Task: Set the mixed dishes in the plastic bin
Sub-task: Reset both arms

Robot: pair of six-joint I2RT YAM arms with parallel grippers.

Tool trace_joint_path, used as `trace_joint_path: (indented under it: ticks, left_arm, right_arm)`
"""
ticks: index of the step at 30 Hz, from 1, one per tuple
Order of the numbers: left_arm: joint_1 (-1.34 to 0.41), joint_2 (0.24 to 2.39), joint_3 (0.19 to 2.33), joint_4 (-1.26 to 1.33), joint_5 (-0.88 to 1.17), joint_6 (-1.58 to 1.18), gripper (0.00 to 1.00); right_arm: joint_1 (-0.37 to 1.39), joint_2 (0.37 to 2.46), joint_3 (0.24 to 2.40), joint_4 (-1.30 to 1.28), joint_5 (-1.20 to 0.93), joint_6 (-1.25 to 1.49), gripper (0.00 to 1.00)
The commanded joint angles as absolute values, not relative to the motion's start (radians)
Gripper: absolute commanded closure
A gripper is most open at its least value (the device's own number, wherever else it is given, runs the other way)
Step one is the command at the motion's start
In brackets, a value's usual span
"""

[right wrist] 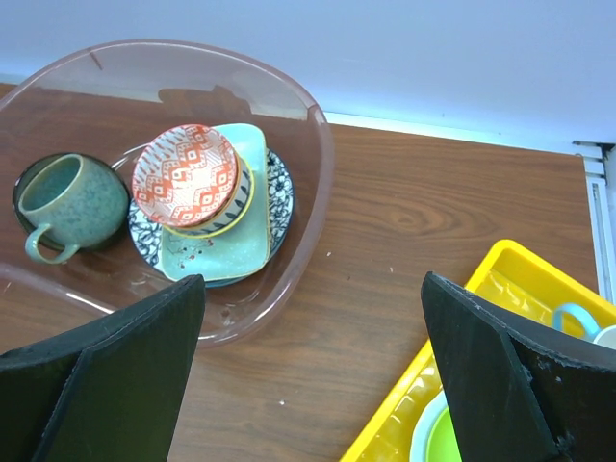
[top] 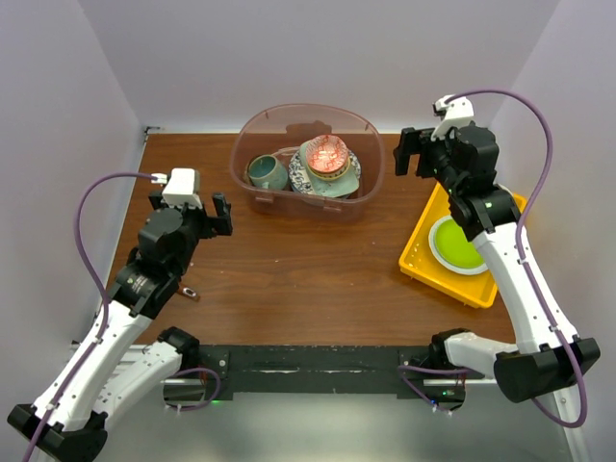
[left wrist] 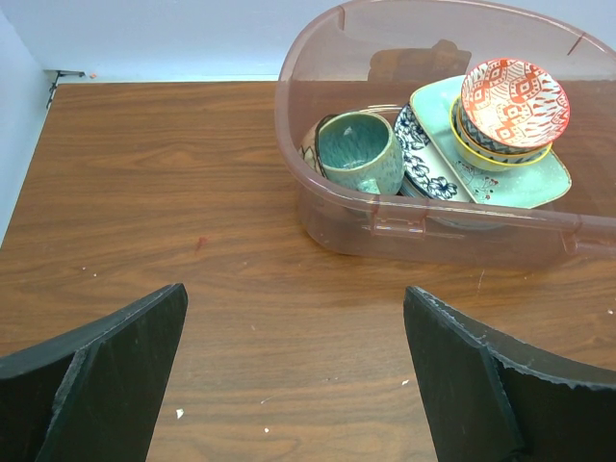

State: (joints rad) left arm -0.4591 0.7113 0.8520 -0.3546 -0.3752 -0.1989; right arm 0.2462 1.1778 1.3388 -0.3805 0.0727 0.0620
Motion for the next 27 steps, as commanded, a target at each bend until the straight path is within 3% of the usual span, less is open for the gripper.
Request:
trace_joint_path:
  ticks: [1,27]
  left_arm:
    - [-0.456,0.696,0.85,-0.327,-0.394,-0.212,0.0]
    - [-0.457,0.687,0.87,-0.344,-0.388,-0.216,0.0]
  right_arm:
    - [0.239,1.154,1.348,-0.357,0.003,0.015,0.02]
    - [0.229,1.129,1.316,-0.351,-0.034,0.04,0.02]
